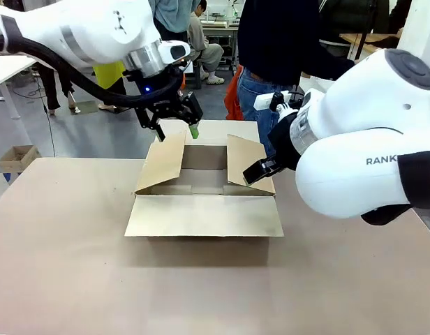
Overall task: Pack the gift set into the box.
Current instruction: Place both hands on the side flaps of the Package Box and spread them outward.
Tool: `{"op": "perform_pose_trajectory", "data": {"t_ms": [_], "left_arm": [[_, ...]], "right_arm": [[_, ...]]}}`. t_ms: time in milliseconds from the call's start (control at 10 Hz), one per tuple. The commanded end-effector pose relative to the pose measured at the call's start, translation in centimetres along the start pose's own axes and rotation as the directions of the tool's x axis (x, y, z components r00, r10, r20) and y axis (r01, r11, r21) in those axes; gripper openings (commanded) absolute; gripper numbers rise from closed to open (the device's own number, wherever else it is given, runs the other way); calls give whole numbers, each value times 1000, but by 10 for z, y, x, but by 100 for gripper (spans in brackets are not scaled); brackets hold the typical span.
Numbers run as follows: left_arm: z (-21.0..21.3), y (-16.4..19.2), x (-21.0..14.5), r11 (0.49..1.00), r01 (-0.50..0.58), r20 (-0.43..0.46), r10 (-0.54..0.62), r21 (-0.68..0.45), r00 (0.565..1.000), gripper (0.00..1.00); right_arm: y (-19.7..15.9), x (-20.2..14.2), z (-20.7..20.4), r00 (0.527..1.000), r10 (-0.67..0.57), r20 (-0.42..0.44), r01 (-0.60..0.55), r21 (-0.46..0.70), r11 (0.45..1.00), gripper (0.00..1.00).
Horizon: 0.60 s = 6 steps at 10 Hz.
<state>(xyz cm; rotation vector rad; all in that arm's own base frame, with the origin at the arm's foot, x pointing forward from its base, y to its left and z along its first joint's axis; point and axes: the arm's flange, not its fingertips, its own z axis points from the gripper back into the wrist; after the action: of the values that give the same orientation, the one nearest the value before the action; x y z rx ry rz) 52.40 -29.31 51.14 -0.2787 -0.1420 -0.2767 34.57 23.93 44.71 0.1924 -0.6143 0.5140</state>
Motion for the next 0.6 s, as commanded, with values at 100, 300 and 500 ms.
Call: {"op": "perform_pose_trajectory", "data": {"t_ms": [100,300,500], "left_arm": [[-36,-10,0,958,-149,121,123,244,985,100],[-50,-5,0,905,-183,139,139,383,980,100],[-62,-8,2,890,-172,135,126,422,983,100]], "right_arm": [[4,-1,-2,1000,-12,3,12,-3,1000,100],[4,-1,-2,1000,-12,3,12,-3,1000,100],[4,-1,-2,1000,-12,3,12,-3,1000,100]]}}
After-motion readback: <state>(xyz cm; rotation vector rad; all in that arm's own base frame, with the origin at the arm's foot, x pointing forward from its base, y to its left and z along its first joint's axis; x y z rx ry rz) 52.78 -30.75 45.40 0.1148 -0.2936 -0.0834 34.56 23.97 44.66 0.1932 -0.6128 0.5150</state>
